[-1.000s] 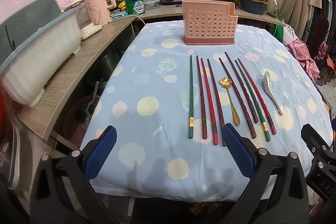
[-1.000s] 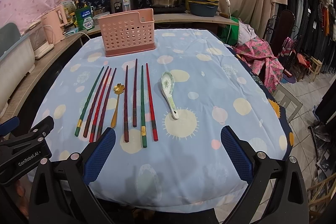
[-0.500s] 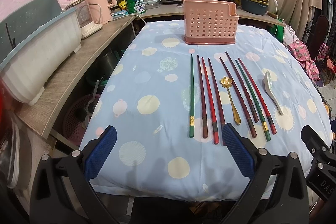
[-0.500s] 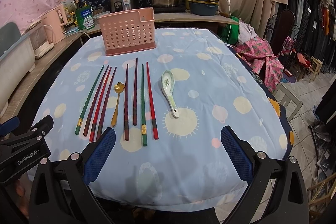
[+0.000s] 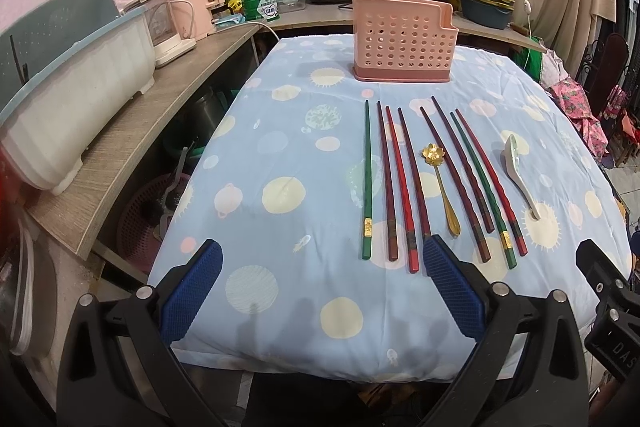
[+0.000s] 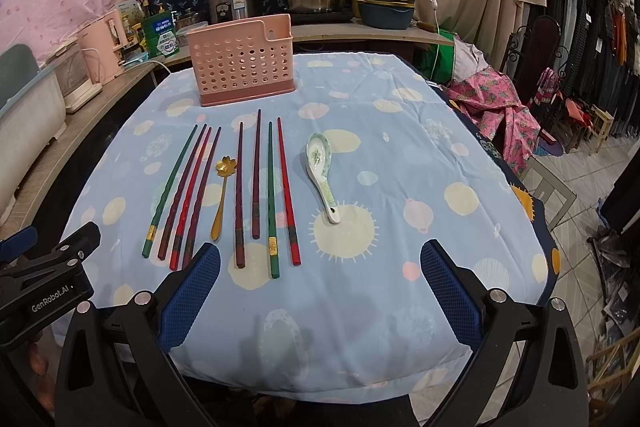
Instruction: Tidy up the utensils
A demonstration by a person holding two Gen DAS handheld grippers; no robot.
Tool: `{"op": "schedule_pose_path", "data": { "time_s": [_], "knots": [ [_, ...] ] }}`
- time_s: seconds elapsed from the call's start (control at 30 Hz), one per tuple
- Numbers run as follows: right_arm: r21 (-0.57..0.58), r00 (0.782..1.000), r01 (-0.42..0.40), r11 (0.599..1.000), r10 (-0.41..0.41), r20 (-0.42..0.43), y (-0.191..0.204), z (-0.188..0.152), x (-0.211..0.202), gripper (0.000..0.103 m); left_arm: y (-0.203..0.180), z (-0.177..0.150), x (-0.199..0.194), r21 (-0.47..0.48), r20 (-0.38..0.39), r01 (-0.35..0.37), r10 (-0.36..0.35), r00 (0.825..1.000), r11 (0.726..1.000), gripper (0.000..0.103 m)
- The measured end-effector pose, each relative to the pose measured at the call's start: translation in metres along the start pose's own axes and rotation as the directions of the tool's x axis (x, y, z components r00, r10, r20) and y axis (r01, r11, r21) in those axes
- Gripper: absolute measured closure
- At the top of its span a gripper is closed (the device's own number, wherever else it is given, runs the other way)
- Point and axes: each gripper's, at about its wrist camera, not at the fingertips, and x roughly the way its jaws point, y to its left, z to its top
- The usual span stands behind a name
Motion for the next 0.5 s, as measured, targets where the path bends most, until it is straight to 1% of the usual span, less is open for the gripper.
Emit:
{"op": "schedule_pose_path", "data": {
  "time_s": [0.5],
  "knots": [
    [0.002, 1.0, -0.001, 1.0, 0.001, -0.001, 0.0, -0.0004, 0.0001, 0.007, -0.0018, -0.0002, 0.0036, -0.001, -0.013, 0.014, -0.014, 1.0, 1.0, 0.007]
  ]
}}
